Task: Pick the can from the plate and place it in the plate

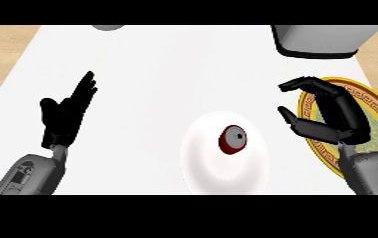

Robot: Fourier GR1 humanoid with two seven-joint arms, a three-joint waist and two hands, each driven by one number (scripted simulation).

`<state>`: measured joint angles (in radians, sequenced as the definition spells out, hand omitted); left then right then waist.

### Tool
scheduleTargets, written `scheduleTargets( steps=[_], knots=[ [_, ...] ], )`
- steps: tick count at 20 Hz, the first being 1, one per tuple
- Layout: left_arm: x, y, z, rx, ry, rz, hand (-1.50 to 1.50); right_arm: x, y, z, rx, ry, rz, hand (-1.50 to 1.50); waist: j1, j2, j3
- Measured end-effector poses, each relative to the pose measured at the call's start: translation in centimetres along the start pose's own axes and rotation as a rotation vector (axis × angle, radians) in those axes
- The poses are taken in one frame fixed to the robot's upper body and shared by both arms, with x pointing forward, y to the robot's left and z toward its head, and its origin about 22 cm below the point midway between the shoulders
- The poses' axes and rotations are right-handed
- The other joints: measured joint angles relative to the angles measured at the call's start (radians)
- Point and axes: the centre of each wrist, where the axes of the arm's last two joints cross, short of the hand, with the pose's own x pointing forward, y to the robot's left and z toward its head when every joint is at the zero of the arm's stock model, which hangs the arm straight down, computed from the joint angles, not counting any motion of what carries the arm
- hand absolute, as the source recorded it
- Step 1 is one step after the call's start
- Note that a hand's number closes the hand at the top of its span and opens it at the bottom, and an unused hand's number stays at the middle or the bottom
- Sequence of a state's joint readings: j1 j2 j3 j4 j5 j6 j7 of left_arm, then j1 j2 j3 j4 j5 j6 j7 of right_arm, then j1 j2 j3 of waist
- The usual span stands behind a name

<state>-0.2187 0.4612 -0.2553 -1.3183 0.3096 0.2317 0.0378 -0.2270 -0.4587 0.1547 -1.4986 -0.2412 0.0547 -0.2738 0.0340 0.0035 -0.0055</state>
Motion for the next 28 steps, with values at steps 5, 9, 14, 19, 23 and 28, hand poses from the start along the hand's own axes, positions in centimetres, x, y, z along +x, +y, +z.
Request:
scheduleTargets(
  steps=[5,9,14,19,23,28],
  knots=[
    [0.5,-0.2,-0.1,0.010,0.011,0.043,0.00,-6.0,1.6,2.2,0.027,-0.027,-0.052,-1.50,-0.010,0.002,0.006],
    [0.8,-0.5,0.3,0.015,0.023,0.051,0.00,-8.2,2.0,3.3,0.149,-0.027,0.052,-1.50,-0.015,0.000,0.006],
    [0.7,-0.2,0.8,0.028,0.028,0.060,0.00,-7.4,1.6,2.2,0.270,-0.005,0.177,-1.50,-0.025,-0.003,0.006],
    [-0.2,0.2,0.6,0.034,0.032,0.059,0.00,-5.5,2.0,1.6,0.344,0.024,0.264,-1.50,-0.034,-0.004,0.005],
    [0.3,0.1,0.7,0.032,0.031,0.059,0.00,-4.5,3.2,0.9,0.420,0.081,0.324,-1.50,-0.034,-0.005,0.005],
    [0.4,0.9,0.6,0.032,0.032,0.054,0.00,-3.5,4.2,0.0,0.506,0.146,0.431,-1.50,-0.033,-0.005,0.005]
  ],
)
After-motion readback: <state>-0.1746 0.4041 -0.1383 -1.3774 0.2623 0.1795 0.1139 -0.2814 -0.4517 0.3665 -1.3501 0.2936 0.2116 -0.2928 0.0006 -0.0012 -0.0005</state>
